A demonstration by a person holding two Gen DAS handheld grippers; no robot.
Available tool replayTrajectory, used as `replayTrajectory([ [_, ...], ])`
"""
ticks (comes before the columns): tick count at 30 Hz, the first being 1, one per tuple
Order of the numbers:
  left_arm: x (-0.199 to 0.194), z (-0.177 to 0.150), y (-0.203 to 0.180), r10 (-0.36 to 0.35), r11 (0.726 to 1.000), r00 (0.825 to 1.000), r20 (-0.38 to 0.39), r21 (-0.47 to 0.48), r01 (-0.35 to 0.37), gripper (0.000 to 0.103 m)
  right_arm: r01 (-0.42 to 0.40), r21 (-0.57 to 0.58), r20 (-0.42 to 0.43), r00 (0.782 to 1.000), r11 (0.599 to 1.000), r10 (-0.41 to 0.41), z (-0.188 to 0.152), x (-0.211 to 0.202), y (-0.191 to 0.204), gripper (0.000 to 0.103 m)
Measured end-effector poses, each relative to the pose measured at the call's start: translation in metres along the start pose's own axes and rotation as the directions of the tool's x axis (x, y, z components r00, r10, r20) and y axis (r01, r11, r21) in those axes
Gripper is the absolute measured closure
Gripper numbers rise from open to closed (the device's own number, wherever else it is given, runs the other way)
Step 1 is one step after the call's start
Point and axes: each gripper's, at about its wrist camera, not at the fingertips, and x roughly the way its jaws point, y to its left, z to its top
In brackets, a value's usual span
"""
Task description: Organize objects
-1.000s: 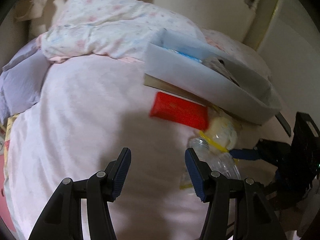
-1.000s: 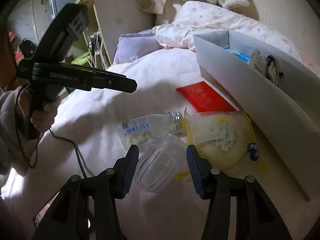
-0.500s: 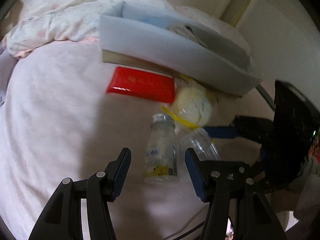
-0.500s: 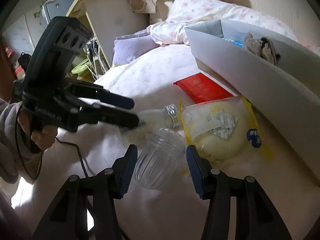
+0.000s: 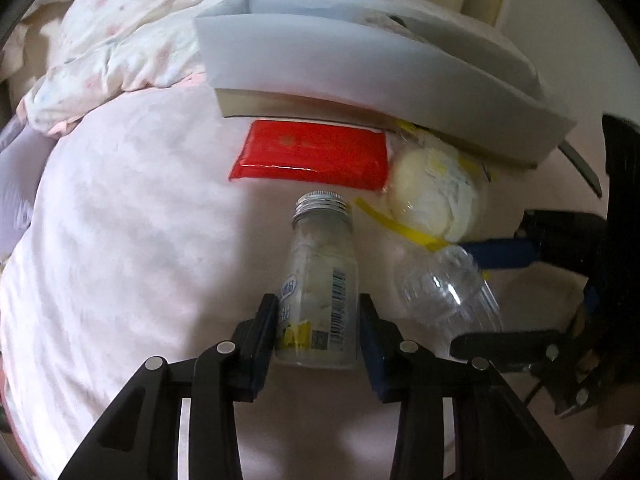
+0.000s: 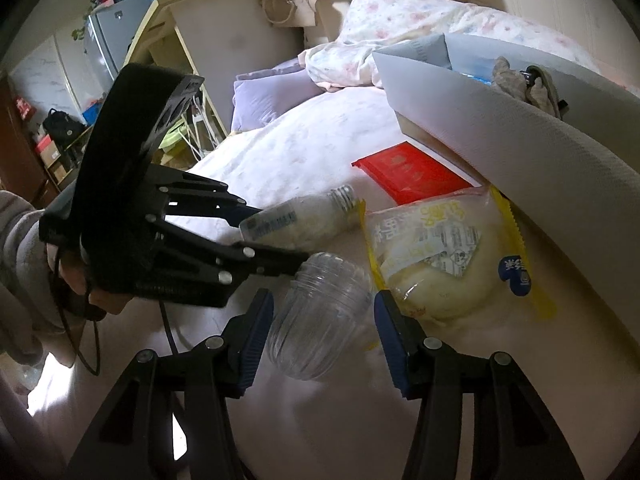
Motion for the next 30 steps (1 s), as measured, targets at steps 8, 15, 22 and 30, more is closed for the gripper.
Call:
replayTrajectory([
  [8, -0.003, -0.014, -0.007, 0.034, 0.997, 0.997, 0.070, 0.063, -0.039, 0.064, 0.082, -0.108, -0.084, 0.992, 0.991, -0.091, -0.003, 0.024, 0.023, 0.044],
  [15, -0.007, -0.028, -0.003, 0.001, 0.997, 0.988, 0.153, 0.073, -0.012, 0.063, 0.090, -0.108, -0.075, 0.992, 0.990, -0.099, -0.002, 0.024, 0.018, 0.045],
  [22, -0.011, -0.034, -0.012, 0.035, 0.994, 0.987, 0.159, 0.094, -0.050, 0.062, 0.078, -0.046, -0.056, 0.995, 0.996, -0.081, -0.002, 0.019, 0.007, 0.061],
  [30, -0.016, -0.041, -0.016, 0.059, 0.993, 0.986, 0.159, 0.093, -0.075, 0.056, 0.077, -0.047, -0.057, 0.995, 0.996, -0.080, -0.004, 0.018, 0.012, 0.061],
])
